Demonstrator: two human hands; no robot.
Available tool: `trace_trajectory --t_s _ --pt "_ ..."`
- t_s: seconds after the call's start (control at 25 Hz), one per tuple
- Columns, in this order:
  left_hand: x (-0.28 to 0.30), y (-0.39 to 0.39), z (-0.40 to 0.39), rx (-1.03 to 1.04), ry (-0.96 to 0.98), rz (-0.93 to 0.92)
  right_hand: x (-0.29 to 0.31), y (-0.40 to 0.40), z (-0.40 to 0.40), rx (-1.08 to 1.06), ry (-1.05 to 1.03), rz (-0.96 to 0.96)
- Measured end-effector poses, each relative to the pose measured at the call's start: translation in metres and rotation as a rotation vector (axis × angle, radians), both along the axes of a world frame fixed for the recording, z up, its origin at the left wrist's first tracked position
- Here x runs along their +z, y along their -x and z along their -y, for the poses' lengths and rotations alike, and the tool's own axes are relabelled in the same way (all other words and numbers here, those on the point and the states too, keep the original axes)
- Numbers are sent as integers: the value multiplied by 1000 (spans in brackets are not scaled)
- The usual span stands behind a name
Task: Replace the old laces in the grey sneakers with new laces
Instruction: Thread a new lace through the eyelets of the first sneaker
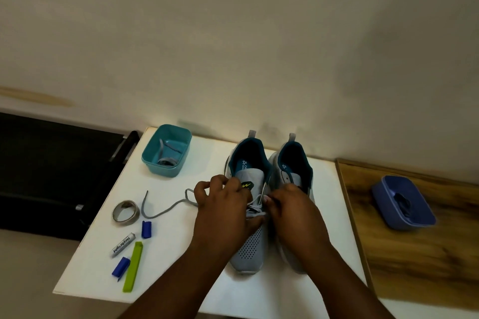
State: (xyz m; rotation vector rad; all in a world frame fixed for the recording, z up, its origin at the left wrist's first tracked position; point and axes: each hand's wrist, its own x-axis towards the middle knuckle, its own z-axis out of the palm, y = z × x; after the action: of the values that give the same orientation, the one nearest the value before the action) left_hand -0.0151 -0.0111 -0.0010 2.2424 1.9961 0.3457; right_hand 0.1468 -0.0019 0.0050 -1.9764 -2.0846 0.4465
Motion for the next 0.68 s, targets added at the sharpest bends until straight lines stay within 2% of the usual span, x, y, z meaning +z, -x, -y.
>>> trace_trajectory --t_s 0.12,0.28,0.36,0.44,0.52,0.6,0.68 --pt "2 3 1 10 20 -16 -1 -4 -1 -46 -35 -174" --pt "3 4 4 36 86 -34 40 -45 -14 -403 -498 -205" --pt "3 4 3 33 104 -45 52 -62 -13 -516 -603 -161" --pt "3 2 4 1 110 -45 41 -47 -7 -405 -478 49" --pt "3 0 2 -26 95 -59 19 -14 -2 -151 -274 161" --pt "2 0 0 -18 75 -75 4 4 -4 -10 -158 153" --pt "1 3 0 -14 88 -75 4 1 -9 10 -183 99"
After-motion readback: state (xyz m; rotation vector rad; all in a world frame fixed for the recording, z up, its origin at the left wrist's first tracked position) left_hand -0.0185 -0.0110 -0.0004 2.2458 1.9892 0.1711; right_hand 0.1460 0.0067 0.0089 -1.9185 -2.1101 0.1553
